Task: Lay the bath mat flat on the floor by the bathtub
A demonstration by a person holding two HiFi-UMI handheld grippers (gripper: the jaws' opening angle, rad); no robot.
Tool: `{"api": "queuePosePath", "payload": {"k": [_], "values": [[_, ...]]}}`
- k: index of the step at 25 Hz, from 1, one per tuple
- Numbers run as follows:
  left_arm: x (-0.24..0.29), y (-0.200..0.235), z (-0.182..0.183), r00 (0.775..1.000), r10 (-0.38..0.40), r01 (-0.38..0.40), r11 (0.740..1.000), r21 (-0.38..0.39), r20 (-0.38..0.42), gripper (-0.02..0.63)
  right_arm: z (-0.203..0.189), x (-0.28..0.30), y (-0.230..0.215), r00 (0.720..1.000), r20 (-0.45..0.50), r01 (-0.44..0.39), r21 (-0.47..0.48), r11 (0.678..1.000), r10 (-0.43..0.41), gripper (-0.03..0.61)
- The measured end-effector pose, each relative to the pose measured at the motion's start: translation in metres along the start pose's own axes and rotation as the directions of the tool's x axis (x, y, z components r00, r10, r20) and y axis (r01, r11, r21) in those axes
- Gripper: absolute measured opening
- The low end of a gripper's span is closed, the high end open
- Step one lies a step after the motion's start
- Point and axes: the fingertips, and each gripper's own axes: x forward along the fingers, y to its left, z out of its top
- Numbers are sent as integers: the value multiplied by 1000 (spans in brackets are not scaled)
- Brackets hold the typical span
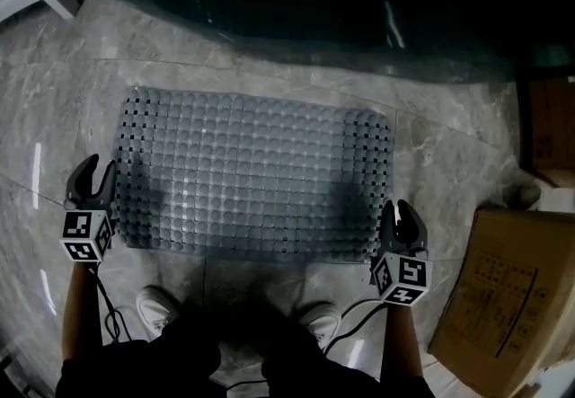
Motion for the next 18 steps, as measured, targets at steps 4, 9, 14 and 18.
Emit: {"api": "queuePosePath", "payload": {"k": [4,9,14,18], "values": [[2,-15,4,999,-36,36,999,-3,0,163,6,2,12,999,19,-40,12,999,40,121],[0,-24,9,999,-51,51,999,-2,19,161,13,3,23,996,45,-72,23,997,71,121],[2,-30,11,998,-54,54,999,7,36,109,16,7,32,995,56,-85,24,996,84,101],[0,-31,12,997,-50,49,999,20,62,1,17,10,41,995,65,-79,5,997,79,29]]}}
